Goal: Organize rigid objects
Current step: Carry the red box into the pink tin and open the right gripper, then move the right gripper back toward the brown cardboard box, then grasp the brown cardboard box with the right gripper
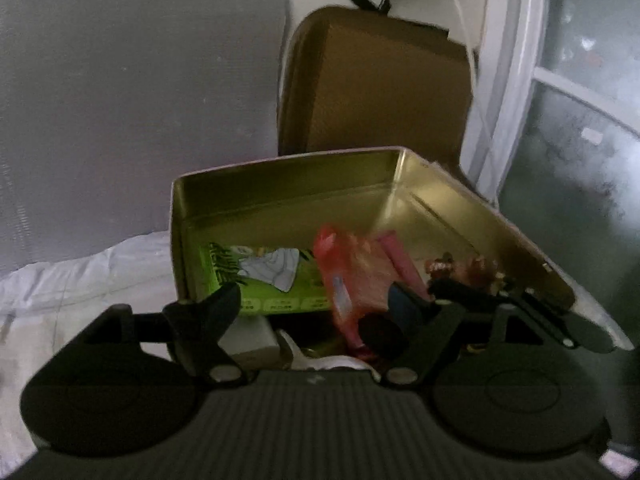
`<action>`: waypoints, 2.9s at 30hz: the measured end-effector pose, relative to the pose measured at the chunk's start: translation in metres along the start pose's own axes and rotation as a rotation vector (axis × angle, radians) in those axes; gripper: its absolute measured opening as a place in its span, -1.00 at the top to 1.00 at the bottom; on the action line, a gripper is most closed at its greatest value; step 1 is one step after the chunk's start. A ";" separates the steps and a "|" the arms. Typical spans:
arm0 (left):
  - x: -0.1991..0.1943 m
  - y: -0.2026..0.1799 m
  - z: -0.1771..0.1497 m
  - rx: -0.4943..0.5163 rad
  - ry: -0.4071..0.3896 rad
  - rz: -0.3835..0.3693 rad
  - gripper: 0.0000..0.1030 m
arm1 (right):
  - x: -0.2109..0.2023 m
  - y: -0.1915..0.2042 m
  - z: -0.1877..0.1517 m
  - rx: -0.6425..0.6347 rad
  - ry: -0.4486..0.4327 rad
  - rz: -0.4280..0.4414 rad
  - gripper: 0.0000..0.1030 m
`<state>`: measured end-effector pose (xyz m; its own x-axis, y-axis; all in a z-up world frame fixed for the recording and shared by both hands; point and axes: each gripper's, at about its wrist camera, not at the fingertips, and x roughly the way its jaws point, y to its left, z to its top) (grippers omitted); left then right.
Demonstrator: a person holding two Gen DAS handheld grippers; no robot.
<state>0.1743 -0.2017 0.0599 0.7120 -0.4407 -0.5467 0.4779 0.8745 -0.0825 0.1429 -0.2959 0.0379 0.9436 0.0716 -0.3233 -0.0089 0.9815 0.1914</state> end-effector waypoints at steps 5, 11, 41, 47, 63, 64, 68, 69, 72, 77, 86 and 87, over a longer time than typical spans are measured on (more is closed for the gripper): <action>-0.029 0.006 -0.006 0.014 -0.072 0.047 -0.62 | -0.014 -0.003 -0.007 -0.014 -0.040 -0.005 -0.37; -0.054 0.000 -0.018 0.037 -0.076 0.149 -0.62 | -0.038 0.002 -0.006 0.027 -0.100 -0.001 -0.37; -0.132 0.113 -0.100 -0.129 -0.070 0.352 -0.62 | -0.089 0.105 -0.026 -0.007 -0.002 0.093 -0.37; -0.134 0.149 -0.114 -0.196 -0.058 0.421 -0.62 | -0.074 0.137 -0.034 -0.070 0.052 0.136 -0.37; -0.133 0.191 -0.132 -0.310 -0.040 0.472 -0.62 | -0.042 0.181 -0.050 -0.151 0.148 0.202 -0.37; -0.132 0.192 -0.132 -0.313 -0.038 0.473 -0.62 | -0.041 0.182 -0.052 -0.154 0.155 0.206 -0.37; -0.133 0.195 -0.133 -0.323 -0.038 0.485 -0.62 | -0.036 0.187 -0.055 -0.168 0.173 0.221 -0.37; -0.133 0.196 -0.133 -0.327 -0.039 0.487 -0.62 | -0.035 0.188 -0.055 -0.174 0.175 0.225 -0.37; -0.133 0.200 -0.134 -0.338 -0.036 0.495 -0.62 | -0.031 0.192 -0.056 -0.184 0.180 0.238 -0.37; -0.136 0.208 -0.134 -0.358 -0.043 0.521 -0.62 | -0.023 0.198 -0.057 -0.210 0.190 0.261 -0.37; -0.163 0.262 -0.146 -0.630 -0.104 0.580 -0.62 | 0.002 0.222 -0.048 -0.275 0.206 0.314 -0.38; -0.165 0.266 -0.148 -0.663 -0.111 0.575 -0.62 | 0.007 0.227 -0.046 -0.282 0.206 0.323 -0.38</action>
<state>0.1077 0.1339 0.0053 0.8128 0.1161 -0.5708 -0.3412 0.8891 -0.3052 0.1319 -0.0645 0.0363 0.7924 0.3871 -0.4714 -0.4077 0.9110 0.0626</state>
